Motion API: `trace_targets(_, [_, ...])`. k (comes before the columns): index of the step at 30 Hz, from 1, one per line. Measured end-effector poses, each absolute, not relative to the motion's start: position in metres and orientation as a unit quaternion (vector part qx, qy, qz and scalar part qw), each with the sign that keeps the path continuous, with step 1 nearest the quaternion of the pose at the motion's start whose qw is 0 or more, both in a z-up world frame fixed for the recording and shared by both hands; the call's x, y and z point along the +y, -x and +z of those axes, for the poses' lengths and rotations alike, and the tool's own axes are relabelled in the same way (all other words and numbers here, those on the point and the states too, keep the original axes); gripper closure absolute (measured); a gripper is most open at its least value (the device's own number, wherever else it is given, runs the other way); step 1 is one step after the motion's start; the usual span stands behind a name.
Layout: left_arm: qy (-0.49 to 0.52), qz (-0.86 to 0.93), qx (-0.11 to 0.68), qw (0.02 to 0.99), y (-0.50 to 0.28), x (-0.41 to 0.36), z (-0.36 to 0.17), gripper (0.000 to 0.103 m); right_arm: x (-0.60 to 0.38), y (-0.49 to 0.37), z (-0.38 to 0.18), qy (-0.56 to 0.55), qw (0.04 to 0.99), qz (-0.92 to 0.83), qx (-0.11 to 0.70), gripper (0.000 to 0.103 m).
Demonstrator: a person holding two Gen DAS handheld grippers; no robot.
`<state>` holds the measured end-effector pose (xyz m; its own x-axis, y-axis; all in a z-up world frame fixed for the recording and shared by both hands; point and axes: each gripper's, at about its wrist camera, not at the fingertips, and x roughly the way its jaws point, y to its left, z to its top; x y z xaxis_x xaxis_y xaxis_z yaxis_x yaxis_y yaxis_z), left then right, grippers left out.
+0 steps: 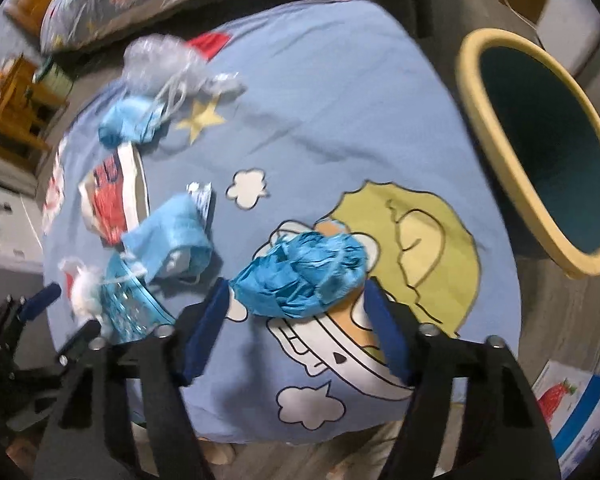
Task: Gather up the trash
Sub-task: 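Move both tools back over the cushion and grasp blue crumpled glove with right tool, then carry the blue glove into the bin and open the right tool while the left tool grasps white tissue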
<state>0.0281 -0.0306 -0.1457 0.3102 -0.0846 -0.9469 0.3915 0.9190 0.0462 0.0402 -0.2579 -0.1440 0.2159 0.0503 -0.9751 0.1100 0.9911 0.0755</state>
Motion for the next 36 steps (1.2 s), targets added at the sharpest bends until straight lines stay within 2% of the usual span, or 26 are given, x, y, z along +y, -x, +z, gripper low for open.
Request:
trace_targets(2, [-0.134, -0.150, 0.577, 0.791, -0.030, -0.030, -0.151, 0.045, -0.255, -0.041, -0.146, -0.049, 0.779, -0.019, 0.625, 0.043])
trace_targets(3, [-0.131, -0.152, 0.581, 0.789, -0.030, -0.029, -0.153, 0.050, -0.255, -0.041, -0.146, -0.045, 0.780, -0.018, 0.624, 0.048])
trace_targets(4, [-0.129, -0.154, 0.585, 0.786, -0.030, -0.028, -0.154, 0.063, -0.255, -0.041, -0.145, -0.042, 0.781, -0.015, 0.622, 0.054])
trace_targets(5, [-0.130, -0.155, 0.588, 0.783, -0.030, -0.028, -0.155, 0.068, -0.256, -0.041, -0.144, -0.041, 0.783, -0.012, 0.621, 0.055])
trace_targets(6, [-0.130, -0.156, 0.587, 0.783, -0.030, -0.028, -0.155, 0.068, -0.256, -0.041, -0.143, -0.041, 0.784, -0.011, 0.620, 0.059])
trace_targets(7, [-0.132, -0.158, 0.586, 0.784, -0.029, -0.028, -0.154, 0.073, -0.256, -0.041, -0.141, -0.044, 0.785, -0.006, 0.618, 0.069])
trace_targets(8, [-0.137, -0.157, 0.583, 0.785, -0.027, -0.029, -0.152, 0.074, -0.256, -0.041, -0.139, -0.048, 0.786, -0.001, 0.616, 0.074])
trace_targets(10, [-0.132, -0.158, 0.581, 0.788, -0.026, -0.027, -0.148, 0.076, -0.255, -0.042, -0.135, -0.043, 0.790, 0.004, 0.611, 0.091])
trace_targets(24, [-0.085, -0.158, 0.491, 0.853, -0.026, -0.014, -0.073, 0.078, -0.277, -0.038, -0.084, -0.114, 0.825, 0.020, 0.554, 0.091])
trace_targets(36, [-0.075, -0.196, 0.449, 0.869, -0.028, -0.049, -0.038, 0.078, -0.316, -0.036, -0.038, -0.142, 0.855, 0.008, 0.500, 0.091])
